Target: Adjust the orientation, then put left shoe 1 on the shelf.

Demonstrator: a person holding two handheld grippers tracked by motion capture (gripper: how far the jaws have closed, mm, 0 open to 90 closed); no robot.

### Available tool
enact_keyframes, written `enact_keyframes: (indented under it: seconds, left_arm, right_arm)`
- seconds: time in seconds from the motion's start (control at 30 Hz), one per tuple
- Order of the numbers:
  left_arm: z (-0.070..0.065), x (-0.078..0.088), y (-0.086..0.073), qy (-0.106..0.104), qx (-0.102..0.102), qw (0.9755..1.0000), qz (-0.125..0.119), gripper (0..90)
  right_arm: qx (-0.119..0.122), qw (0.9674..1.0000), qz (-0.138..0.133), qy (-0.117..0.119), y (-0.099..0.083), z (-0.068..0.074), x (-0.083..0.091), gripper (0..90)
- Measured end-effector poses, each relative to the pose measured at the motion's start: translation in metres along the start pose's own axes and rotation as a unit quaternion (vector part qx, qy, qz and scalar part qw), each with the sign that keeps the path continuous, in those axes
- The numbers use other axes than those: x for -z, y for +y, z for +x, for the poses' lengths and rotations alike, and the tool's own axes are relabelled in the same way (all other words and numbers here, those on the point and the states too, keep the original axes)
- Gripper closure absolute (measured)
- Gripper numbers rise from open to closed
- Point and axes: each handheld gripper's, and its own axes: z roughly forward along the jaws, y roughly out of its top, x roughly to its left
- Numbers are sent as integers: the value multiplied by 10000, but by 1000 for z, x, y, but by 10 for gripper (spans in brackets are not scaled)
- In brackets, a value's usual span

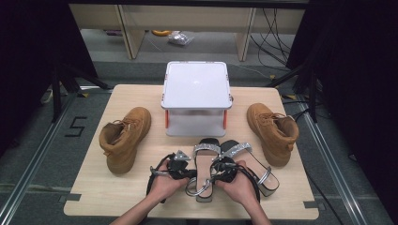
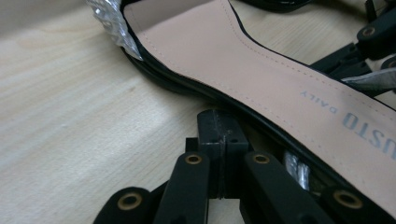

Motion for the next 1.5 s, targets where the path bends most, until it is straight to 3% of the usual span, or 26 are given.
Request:
enact_keyframes:
  seconds: [0.03, 0.07, 0.1, 0.13, 0.17, 0.2, 0.23, 0.27, 0.33, 0.37, 0.4, 0.5, 0.53, 0.6, 0.67, 0.8, 0.87, 0.97, 1.0, 1.03, 1.1, 1.2, 1.23, 1.27, 1.4, 1.5]
  left_arm:
    - [2, 4, 1, -17, -69, 9999, -83, 894]
    - [6, 14, 2, -16, -99, 9995, -299, 882]
    - [6, 14, 2, -16, -99, 9995, -299, 881]
    - [9, 21, 3, -1, -148, 9992, -376, 881]
    - [14, 34, 6, 33, -199, 9980, -603, 872]
    - [14, 34, 6, 33, -199, 9980, -603, 871]
    - [19, 45, 10, 94, -168, 9967, -795, 870]
    - [20, 50, 13, 115, -109, 9951, -971, 870]
    - [22, 55, 16, 168, -155, 9941, -1060, 869]
    - [26, 65, 23, 251, -213, 9916, -1251, 862]
    - [26, 65, 23, 251, -213, 9916, -1251, 858]
    - [32, 80, 38, 434, -325, 9865, -1543, 843]
    - [32, 80, 38, 434, -325, 9865, -1543, 840]
    - [37, 87, 46, 572, -360, 9829, -1710, 840]
    - [40, 91, 51, 651, -341, 9813, -1779, 838]
    - [45, 96, 57, 693, -356, 9790, -1886, 837]
    - [50, 102, 66, 767, -400, 9757, -2013, 836]
    - [53, 106, 73, 801, -375, 9736, -2106, 836]
    - [55, 108, 82, 836, -334, 9712, -2204, 835]
    - [55, 108, 82, 836, -334, 9712, -2204, 835]
    - [58, 112, 97, 898, -360, 9670, -2357, 833]
    - [61, 116, 112, 968, -358, 9627, -2501, 823]
    - [61, 116, 112, 968, -358, 9627, -2501, 820]
    - [66, 116, 123, 1064, -391, 9605, -2540, 817]
    - [80, 109, 135, 1236, -335, 9609, -2455, 821]
    - [92, 100, 138, 1324, -181, 9636, -2313, 830]
  right_arm:
    - [-99, 9999, -17, 42, -1, -2, 3, 774]
    - [-291, 9995, -49, -94, -3, -7, 11, 723]
    - [-291, 9995, -49, -94, -3, -7, 11, 723]
    - [-465, 9988, -159, -38, -4, -8, 15, 703]
    - [-706, 9971, -292, -44, -6, -12, 23, 664]
    - [-706, 9971, -292, -44, -6, -12, 23, 664]
    - [-877, 9955, -349, -17, -7, -15, 29, 626]
    - [-855, 9954, -430, 22, -8, -16, 32, 611]
    - [-861, 9953, -451, 41, -7, -17, 34, 598]
    - [-887, 9944, -556, 136, -5, -18, 37, 576]
    - [-887, 9944, -556, 136, -5, -18, 37, 576]
    - [-938, 9933, -662, 153, -4, -19, 37, 565]
    - [-956, 9930, -673, 165, -4, -18, 37, 563]
    - [-992, 9925, -694, 161, -5, -17, 37, 555]
    - [-953, 9928, -711, 144, -5, -17, 36, 547]
    - [-1000, 9922, -730, 153, -2, -15, 38, 539]
    - [-1017, 9918, -758, 184, 5, -12, 41, 526]
    - [-1018, 9920, -733, 164, 9, -10, 41, 521]
    - [-1106, 9915, -657, 205, 13, -7, 41, 519]
    - [-1023, 9922, -687, 195, 15, -8, 40, 517]
    - [-1080, 9922, -607, 162, 18, -6, 39, 515]
    - [-1067, 9924, -588, 166, 22, -3, 38, 509]
    - [-1096, 9921, -578, 171, 24, -1, 38, 507]
    - [-1070, 9926, -554, 135, 26, 0, 38, 505]
    - [-1068, 9927, -553, 40, 31, 7, 36, 499]
    - [-1046, 9931, -538, 15, 34, 11, 33, 489]
